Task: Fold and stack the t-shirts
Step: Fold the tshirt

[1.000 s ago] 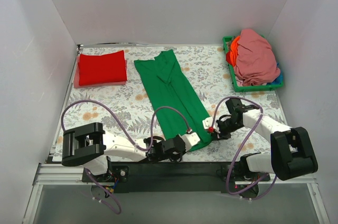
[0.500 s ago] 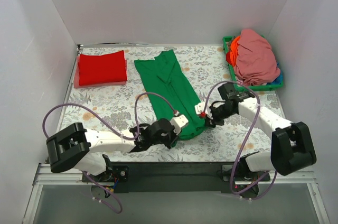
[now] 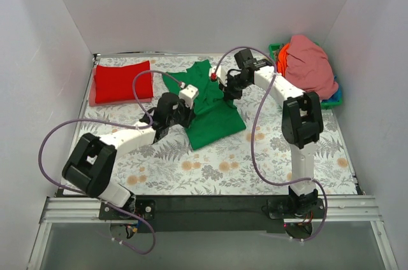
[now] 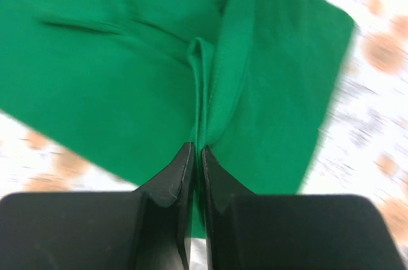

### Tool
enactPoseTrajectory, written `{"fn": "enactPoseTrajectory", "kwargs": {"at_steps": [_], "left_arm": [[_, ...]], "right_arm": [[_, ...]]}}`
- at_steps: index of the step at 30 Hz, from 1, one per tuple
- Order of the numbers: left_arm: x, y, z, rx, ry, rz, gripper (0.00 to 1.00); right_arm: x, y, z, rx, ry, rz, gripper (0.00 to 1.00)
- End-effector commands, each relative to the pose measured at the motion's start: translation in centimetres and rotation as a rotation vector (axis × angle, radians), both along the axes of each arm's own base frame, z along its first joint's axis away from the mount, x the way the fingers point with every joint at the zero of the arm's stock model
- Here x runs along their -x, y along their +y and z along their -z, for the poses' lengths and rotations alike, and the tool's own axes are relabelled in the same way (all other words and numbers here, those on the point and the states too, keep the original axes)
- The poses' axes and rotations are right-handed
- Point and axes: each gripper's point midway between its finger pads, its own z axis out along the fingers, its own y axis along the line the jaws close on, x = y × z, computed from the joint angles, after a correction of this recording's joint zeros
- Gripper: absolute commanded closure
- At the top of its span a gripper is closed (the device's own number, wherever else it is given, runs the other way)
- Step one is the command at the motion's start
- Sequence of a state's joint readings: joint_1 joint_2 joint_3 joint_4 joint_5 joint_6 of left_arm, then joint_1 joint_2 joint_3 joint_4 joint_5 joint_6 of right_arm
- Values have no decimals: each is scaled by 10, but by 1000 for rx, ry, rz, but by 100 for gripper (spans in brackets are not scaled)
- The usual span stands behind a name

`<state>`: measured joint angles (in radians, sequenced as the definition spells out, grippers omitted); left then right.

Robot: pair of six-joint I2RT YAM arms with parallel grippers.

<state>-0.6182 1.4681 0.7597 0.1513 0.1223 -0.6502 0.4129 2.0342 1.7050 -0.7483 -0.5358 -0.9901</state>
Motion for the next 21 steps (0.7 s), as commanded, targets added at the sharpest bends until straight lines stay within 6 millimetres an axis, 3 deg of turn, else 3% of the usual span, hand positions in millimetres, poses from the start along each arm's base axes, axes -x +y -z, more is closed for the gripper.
{"fn": "enactPoseTrajectory", "kwargs": {"at_steps": [1, 2, 4, 5, 7, 8, 21], "left_arm": [[-39, 12, -9, 19, -29, -5, 100], [-53, 19, -13, 28, -33, -24, 100], [-62, 21, 0, 19, 0, -13, 100], [-67, 24, 3, 14, 9, -16, 100], [-77, 24, 2, 11, 5, -15, 100], [-81, 24, 8, 7, 18, -15, 100], [-101, 35, 20, -10, 41, -59, 100]], "right_arm": [[-38, 13, -10, -12, -16, 93, 99], [-43, 16, 3, -6, 6, 100, 99], [-59, 23, -4, -26, -18, 115, 99], [-63, 25, 7, -20, -2, 120, 99], [-74, 30, 4, -33, -14, 136, 99], [-78, 31, 11, -28, -7, 141, 99], [-91, 35, 21, -34, -15, 189, 99]]}}
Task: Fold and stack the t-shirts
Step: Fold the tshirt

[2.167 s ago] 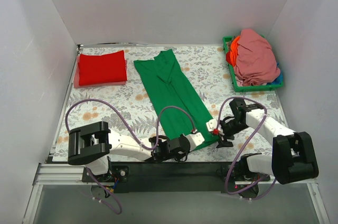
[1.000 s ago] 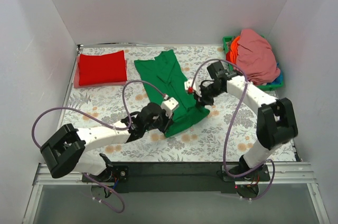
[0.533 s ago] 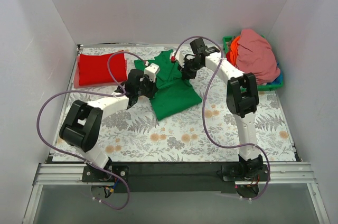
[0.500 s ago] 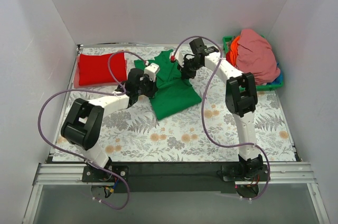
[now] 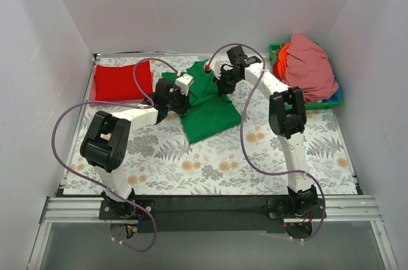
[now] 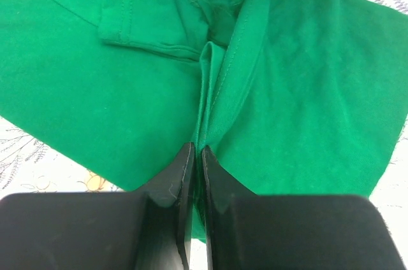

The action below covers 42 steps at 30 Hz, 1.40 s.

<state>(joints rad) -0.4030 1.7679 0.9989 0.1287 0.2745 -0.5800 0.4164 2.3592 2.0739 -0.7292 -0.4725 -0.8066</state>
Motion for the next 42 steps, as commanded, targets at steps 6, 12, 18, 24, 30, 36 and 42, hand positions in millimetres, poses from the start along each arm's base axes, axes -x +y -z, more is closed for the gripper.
{"fn": "enactPoseTrajectory", "kwargs": {"at_steps": [6, 12, 18, 24, 30, 36, 42], "left_arm": [[-67, 43, -36, -72, -131, -332, 40], [-80, 58, -110, -41, -265, -414, 22], [16, 28, -99, 64, -97, -114, 26], [102, 11, -46, 326, 394, -271, 28], [126, 9, 3, 381, 618, -499, 39], [133, 1, 33, 368, 718, -566, 46], [141, -4, 52, 353, 781, -541, 72]], "right_arm": [[-54, 2, -39, -33, -143, 286, 57], [-75, -22, -92, -142, -216, 516, 36], [7, -56, -68, -224, 75, 336, 21], [82, -78, -6, -176, 405, 393, 30], [101, -85, 18, -142, 500, 467, 37], [133, -84, 36, -149, 627, 464, 52], [157, -90, 39, -141, 661, 449, 76]]}}
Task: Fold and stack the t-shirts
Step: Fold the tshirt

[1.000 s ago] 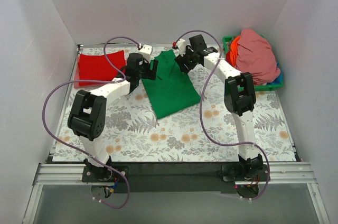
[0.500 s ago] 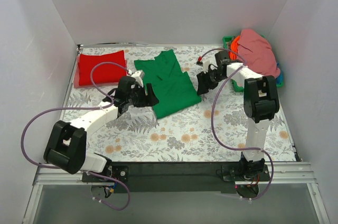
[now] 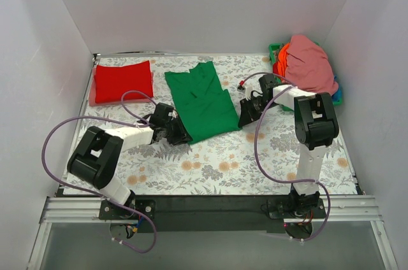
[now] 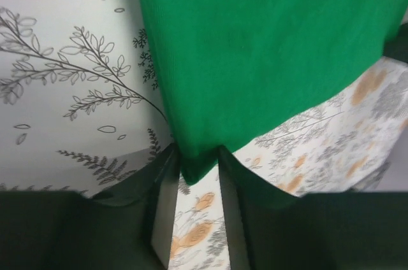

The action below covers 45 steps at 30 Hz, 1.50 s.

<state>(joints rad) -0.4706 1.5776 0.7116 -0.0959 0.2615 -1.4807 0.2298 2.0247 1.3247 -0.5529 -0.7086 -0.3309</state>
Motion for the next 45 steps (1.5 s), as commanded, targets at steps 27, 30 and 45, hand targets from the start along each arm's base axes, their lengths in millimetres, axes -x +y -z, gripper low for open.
{"fn": "enactPoseTrajectory", "kwargs": {"at_steps": [27, 30, 45], "left_arm": [[18, 37, -131, -134, -462, 203, 34], [1, 38, -144, -194, -610, 268, 25], [17, 17, -123, -389, -1020, 753, 15]], "right_arm": [[91, -50, -67, 89, -207, -215, 55], [86, -50, -82, 81, -310, -246, 54], [79, -21, -149, -94, -1061, -551, 2]]}}
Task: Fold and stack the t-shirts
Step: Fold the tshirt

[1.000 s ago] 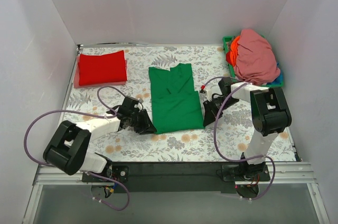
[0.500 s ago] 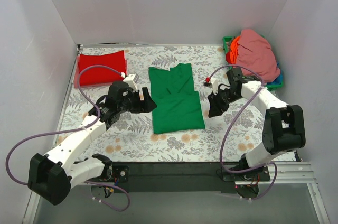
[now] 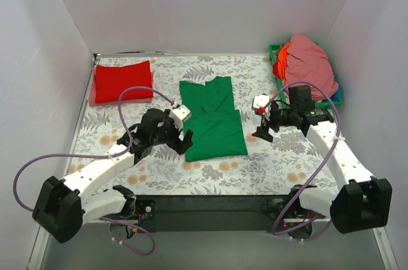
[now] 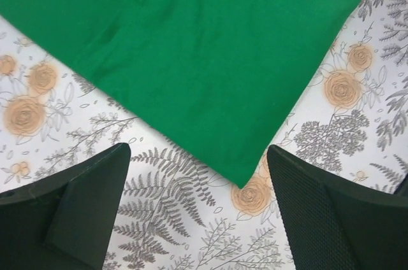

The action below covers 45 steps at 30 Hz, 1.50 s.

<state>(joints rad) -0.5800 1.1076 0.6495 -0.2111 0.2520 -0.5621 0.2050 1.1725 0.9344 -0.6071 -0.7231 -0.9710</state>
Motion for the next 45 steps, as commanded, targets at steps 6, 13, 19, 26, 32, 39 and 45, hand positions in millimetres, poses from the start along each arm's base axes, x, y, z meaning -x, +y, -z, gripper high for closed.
{"fn": "enactPoseTrajectory", "kwargs": {"at_steps": [6, 13, 19, 26, 32, 39, 45], "left_arm": [[-13, 27, -43, -4, -391, -37, 2], [41, 3, 3, -74, -370, 297, 2], [66, -15, 42, -196, -341, 457, 8], [40, -22, 53, -275, -451, 413, 12], [36, -23, 79, -339, -408, 445, 18], [25, -18, 91, -399, -422, 418, 32], [22, -10, 95, -425, -441, 388, 69]], "right_arm": [[31, 42, 33, -1, -90, -336, 2], [26, 42, 70, 160, -188, -275, 2], [39, 48, 98, 171, -165, -294, 4], [41, 50, 111, 177, -142, -282, 10], [43, 51, 125, 207, -117, -287, 14], [45, 48, 140, 237, -94, -279, 22], [35, 42, 154, 291, -63, -213, 41]]}}
